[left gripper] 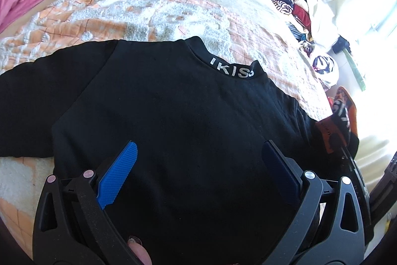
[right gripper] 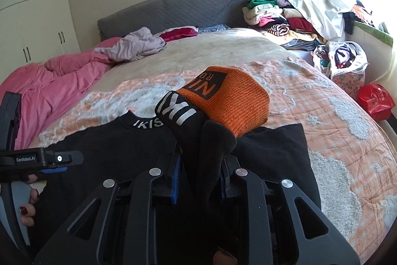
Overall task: Fold small clothes
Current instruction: 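Lift the sleeve and carry it across the shirt toward the left tool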
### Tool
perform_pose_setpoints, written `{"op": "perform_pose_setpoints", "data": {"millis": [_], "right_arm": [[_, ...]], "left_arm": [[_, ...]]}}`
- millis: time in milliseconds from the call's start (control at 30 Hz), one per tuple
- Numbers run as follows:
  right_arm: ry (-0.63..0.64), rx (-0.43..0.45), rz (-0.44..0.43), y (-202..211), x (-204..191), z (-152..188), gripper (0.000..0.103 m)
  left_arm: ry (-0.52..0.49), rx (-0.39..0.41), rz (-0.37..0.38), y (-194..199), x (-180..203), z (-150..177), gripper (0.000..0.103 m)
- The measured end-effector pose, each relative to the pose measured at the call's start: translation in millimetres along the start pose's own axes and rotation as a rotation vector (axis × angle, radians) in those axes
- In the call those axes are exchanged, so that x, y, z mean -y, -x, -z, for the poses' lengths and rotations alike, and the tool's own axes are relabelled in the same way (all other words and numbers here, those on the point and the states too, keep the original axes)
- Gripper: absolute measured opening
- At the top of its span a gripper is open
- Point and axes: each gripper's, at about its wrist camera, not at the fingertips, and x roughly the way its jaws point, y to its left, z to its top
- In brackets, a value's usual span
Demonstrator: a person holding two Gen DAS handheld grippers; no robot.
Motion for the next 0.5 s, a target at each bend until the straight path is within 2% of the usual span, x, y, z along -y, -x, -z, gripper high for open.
{"op": "perform_pose_setpoints", "data": {"millis": [167, 233, 367, 433, 500], "right_arm": [[0.036, -0.05, -0.033, -13, -14, 8, 0.024], [0.04, -0.071, -0.052, -18, -18, 12, 0.029], [0.036, -0.099, -0.105, -22, -24, 15, 0.047], [0.035, -0.113, -0.147, -23, -26, 14, 0.048], [0.028, -0.118, -0.185, -20, -26, 13, 0.054]], "left_arm": [[0.051, -0.05, 0.091, -7, -4, 2, 0.094], [0.062, -0.055, 0.113, -9, -4, 4, 0.094], [0.076, -0.068, 0.149, -12, -3, 7, 0.094], [0.075, -0.075, 0.154, -14, -2, 8, 0.093], [0.071, -0.086, 0.161, -16, 1, 10, 0.09]]}}
